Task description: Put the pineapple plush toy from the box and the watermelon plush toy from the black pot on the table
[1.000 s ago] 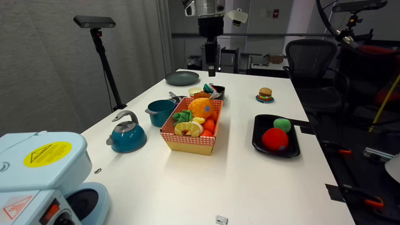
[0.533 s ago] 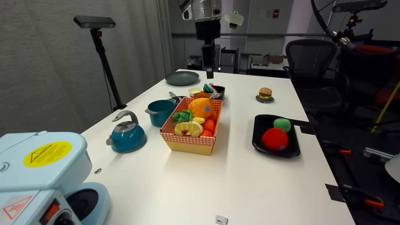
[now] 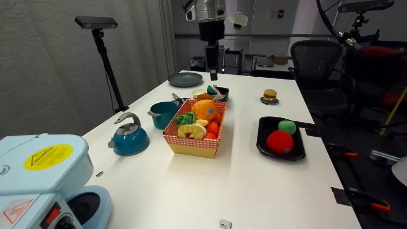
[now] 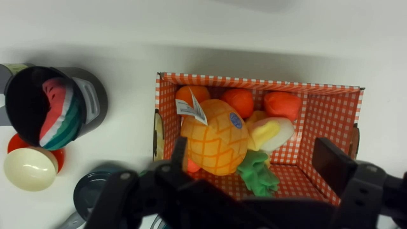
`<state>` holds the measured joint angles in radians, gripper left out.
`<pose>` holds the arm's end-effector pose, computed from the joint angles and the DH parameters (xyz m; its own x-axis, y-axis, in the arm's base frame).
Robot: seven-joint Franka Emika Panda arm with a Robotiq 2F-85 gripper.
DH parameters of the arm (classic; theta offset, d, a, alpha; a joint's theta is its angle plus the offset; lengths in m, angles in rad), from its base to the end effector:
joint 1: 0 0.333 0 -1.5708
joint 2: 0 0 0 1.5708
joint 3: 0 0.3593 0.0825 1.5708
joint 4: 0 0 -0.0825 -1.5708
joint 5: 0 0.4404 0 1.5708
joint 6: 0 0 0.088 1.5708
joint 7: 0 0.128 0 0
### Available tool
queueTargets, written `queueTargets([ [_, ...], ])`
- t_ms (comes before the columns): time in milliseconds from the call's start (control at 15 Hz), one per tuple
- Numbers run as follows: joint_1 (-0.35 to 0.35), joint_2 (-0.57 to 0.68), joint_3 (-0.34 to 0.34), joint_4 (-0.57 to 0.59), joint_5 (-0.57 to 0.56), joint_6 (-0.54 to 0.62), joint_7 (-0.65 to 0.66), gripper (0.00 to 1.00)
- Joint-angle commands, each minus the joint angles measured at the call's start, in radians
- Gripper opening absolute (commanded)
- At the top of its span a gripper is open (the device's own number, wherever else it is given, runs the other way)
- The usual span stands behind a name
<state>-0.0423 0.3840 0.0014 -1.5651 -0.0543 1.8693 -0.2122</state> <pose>0.7276 -0.0351 0.4148 0.9785 0.1860 -0.0888 0.1894 -0.9814 0.0319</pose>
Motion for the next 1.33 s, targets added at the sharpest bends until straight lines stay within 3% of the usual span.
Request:
queueTargets([
  [0,0.014,-0.004,-0.002,-0.046,-0.013,0.026,0.043,1.0],
  [533,0.058,0.089,0.001,-0.102,-0.059,0.117,0.104,1.0],
  [1267,0.052,0.249,-0.049,0.058,-0.092,0.132,0.13,1.0],
])
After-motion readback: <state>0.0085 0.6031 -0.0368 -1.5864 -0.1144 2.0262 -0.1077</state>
